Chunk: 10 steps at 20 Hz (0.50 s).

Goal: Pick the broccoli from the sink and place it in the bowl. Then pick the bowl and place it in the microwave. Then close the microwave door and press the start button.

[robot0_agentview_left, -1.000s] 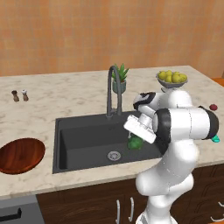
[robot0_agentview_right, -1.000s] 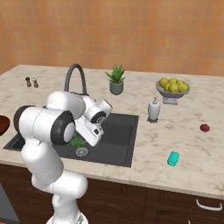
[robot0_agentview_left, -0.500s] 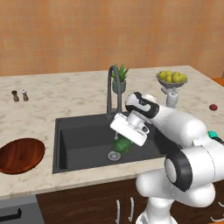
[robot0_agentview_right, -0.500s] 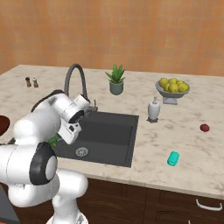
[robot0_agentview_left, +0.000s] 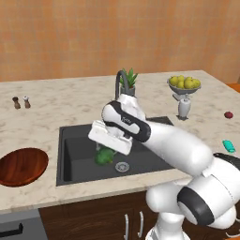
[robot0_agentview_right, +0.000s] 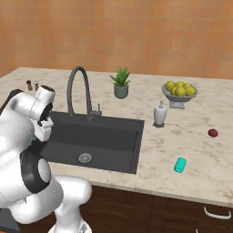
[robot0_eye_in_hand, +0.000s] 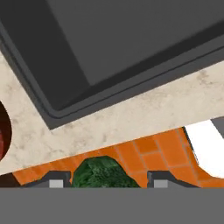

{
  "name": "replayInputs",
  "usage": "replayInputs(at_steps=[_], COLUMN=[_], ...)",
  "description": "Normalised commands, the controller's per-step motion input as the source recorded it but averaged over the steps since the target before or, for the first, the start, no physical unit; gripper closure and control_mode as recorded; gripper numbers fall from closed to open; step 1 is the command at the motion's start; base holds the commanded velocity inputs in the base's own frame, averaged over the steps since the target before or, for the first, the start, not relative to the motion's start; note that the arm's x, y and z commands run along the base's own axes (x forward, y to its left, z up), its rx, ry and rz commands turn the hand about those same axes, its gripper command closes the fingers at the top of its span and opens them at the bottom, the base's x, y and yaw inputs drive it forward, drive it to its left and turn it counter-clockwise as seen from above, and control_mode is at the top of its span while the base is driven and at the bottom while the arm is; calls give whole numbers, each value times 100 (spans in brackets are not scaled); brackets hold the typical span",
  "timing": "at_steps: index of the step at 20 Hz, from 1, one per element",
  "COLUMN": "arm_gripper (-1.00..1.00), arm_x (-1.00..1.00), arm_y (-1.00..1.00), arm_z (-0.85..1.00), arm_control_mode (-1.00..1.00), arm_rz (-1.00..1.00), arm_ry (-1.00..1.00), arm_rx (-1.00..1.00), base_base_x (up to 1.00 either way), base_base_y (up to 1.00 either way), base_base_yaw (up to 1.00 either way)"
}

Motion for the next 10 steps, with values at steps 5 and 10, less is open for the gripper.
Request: replayInputs(at_steps=[5, 10], arm_gripper=[100, 100], arm_x=[20, 34], arm_y=[87, 72], arm_z=[36, 15], arm_control_mode=[-100, -100], arm_rz=[-1, -4], arm_ry=[14, 16], arm_rx=[-28, -30], base_base_x=[0, 0], base_base_y=[0, 0], base_base_yaw=[0, 0])
